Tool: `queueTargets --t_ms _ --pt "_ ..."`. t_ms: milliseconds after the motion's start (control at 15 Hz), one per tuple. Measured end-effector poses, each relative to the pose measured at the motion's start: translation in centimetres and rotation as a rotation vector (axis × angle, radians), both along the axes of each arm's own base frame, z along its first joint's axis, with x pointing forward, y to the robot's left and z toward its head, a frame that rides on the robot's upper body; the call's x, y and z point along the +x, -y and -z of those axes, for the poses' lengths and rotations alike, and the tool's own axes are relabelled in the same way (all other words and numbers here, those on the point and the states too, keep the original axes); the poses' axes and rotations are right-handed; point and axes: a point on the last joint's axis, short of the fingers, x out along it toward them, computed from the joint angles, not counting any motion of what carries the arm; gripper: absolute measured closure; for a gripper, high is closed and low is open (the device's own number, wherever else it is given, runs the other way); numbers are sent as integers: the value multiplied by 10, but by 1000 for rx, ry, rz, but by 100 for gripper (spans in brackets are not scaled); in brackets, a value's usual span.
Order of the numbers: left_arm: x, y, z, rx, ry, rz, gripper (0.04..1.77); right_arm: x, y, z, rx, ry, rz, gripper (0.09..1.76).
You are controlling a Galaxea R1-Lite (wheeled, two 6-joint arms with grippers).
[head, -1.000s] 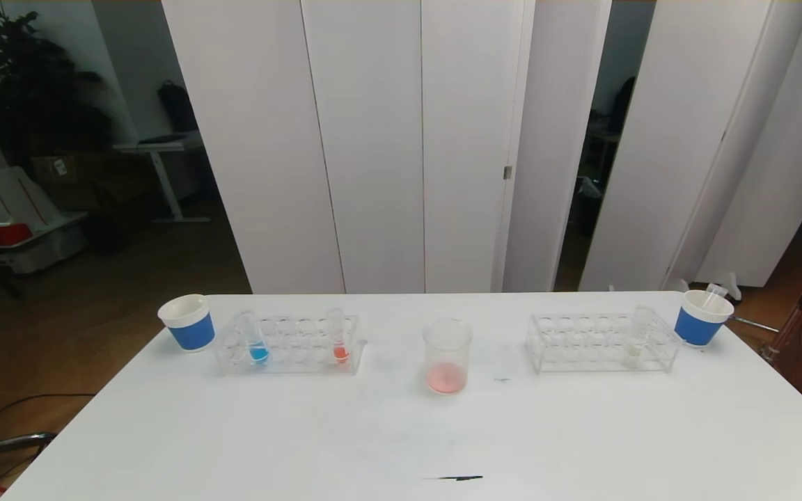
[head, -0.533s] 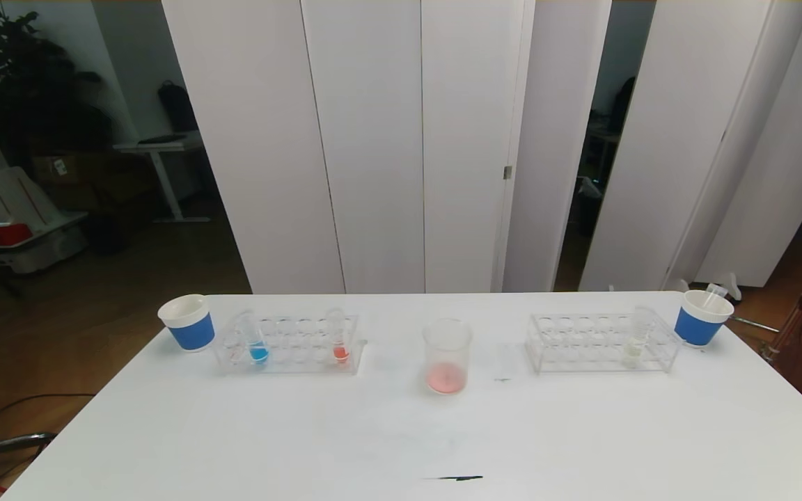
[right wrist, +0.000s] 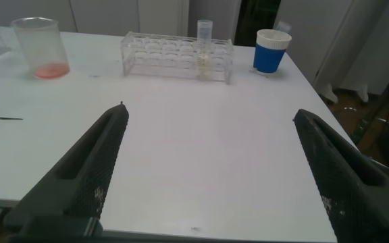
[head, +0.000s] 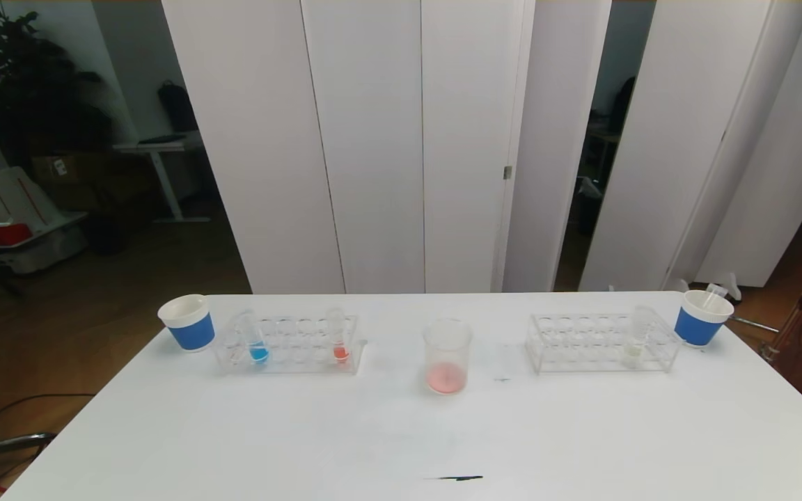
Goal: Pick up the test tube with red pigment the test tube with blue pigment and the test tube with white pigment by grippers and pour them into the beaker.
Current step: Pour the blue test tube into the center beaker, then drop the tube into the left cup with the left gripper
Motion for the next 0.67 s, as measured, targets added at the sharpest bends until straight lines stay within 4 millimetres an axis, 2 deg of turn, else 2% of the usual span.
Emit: queueTargets --t_ms 333,533,667 --pt "0 0 -53 0 28 5 6 0 0 0 0 0 0 10" --pt "15 0 -94 -1 61 9 6 0 0 0 0 0 0 10" --pt "33 0 -116 -1 67 8 6 0 0 0 0 0 0 10"
